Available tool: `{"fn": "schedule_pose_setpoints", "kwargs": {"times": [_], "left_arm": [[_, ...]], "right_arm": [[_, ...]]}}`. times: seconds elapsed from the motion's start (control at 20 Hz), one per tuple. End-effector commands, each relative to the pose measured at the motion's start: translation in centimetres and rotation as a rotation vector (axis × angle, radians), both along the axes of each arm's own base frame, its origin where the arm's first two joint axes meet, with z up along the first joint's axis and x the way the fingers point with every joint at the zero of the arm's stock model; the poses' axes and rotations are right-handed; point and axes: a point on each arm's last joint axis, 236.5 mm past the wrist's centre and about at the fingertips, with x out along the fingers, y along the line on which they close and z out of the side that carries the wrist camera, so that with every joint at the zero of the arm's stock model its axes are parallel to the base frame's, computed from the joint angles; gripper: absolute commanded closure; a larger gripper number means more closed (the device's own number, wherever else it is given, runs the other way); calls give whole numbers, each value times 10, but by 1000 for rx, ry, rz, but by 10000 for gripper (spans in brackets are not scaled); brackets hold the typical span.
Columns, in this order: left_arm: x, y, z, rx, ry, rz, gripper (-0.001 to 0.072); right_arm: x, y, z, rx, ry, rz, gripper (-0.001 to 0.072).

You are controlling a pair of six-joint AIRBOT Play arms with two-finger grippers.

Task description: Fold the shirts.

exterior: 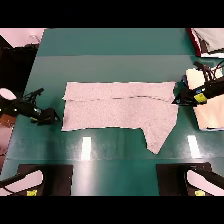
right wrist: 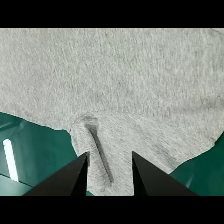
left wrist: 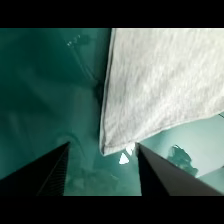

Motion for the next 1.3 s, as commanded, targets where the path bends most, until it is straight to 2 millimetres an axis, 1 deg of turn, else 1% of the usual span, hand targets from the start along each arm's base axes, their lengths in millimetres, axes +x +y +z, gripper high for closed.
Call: {"fn": "schedule_pose_setpoints", "kwargs": {"times": [0.0,0.15,0.4,0.55,0.65,0.7,0.75,0.8,0.9,1.0,1.05,1.15,1.25], "left_arm": [[-13,-11,-11,-60,3,48,210],[-13,-15,-13,-51,0,27,210],[-6,-35,-16,-18,-32,-15,210],[-11,-49,-17,-10,-19,-56,211],[-15,-58,-17,-12,-16,-88,212],[-16,-60,-17,-14,-14,-97,266],[-15,-61,-16,-16,-16,-97,541],[-14,-61,-16,-18,-21,-98,675],[-10,-61,-10,-18,-34,-104,685],[2,-61,3,-12,-82,-108,686],[8,-60,11,-8,-111,-108,686],[18,-60,24,-4,-156,-109,686],[19,-59,26,-3,-165,-108,686]], "right_arm": [[-7,5,0,19,-24,-9,389],[-8,6,2,20,-22,-5,389],[-12,6,2,22,-10,1,389],[-18,7,2,22,13,13,389],[-23,2,-2,0,32,20,389],[-27,-4,-7,-27,52,23,389],[-33,-10,-15,-54,76,22,389],[-41,-16,-23,-66,113,17,389],[-61,-23,-45,-48,196,-20,389],[-73,-35,-67,-30,234,-77,389],[-75,-44,-79,-25,240,-130,388],[-80,-50,-95,7,249,-206,387],[-76,-54,-109,25,219,-265,387]]}}
